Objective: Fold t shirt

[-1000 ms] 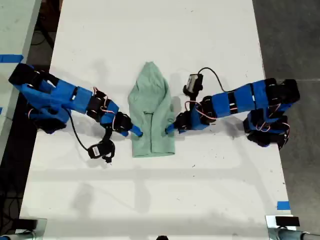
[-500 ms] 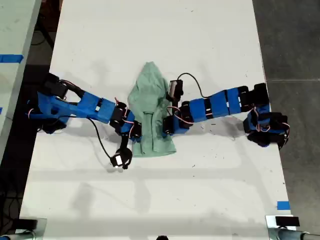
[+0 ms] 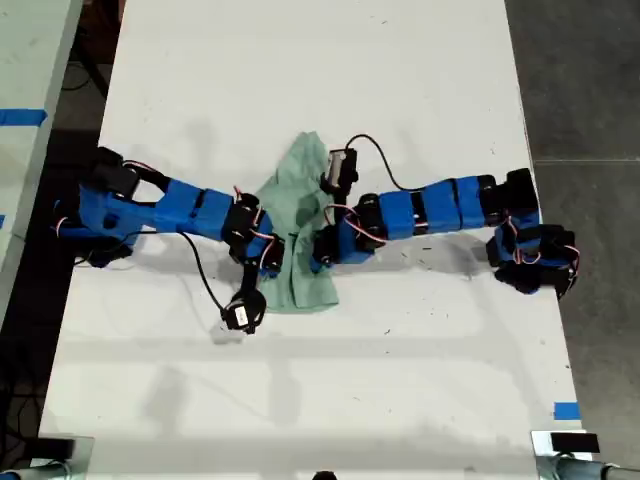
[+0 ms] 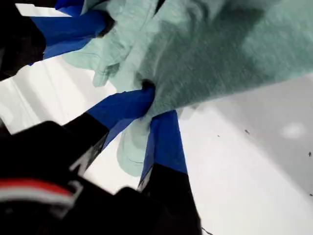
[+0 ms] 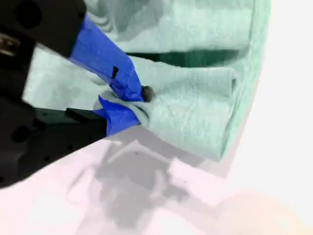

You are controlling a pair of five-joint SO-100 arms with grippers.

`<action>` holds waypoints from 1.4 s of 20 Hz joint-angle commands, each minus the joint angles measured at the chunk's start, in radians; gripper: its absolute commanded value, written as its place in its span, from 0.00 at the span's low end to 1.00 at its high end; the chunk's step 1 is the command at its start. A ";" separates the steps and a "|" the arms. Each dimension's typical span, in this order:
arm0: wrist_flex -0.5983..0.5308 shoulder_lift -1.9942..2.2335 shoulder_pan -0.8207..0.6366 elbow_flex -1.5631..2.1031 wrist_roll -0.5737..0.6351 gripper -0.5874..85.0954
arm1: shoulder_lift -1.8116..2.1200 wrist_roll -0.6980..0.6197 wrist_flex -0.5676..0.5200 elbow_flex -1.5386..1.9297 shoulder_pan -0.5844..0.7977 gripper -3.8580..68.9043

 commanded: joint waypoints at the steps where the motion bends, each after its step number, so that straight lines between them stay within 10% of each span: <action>1: 0.074 0.158 -0.160 -0.061 0.071 0.00 | 0.118 -0.071 -0.002 -0.074 0.143 0.08; 6: 0.103 0.267 -0.494 -0.091 0.249 0.00 | 0.172 -0.170 -0.057 -0.075 0.382 0.17; 11: 0.112 0.272 -0.712 -0.241 0.314 0.32 | 0.282 -0.091 -0.046 -0.051 0.560 0.46; 22: 0.187 0.449 -0.966 -0.238 0.502 0.30 | 0.612 -0.213 0.377 0.052 0.808 0.43; 25: 0.193 0.769 -0.950 -0.049 0.557 0.22 | 0.868 -0.351 0.531 0.167 0.735 0.07; 28: 0.181 1.236 -0.810 0.112 0.529 0.01 | 1.410 -0.376 0.532 0.491 0.615 0.08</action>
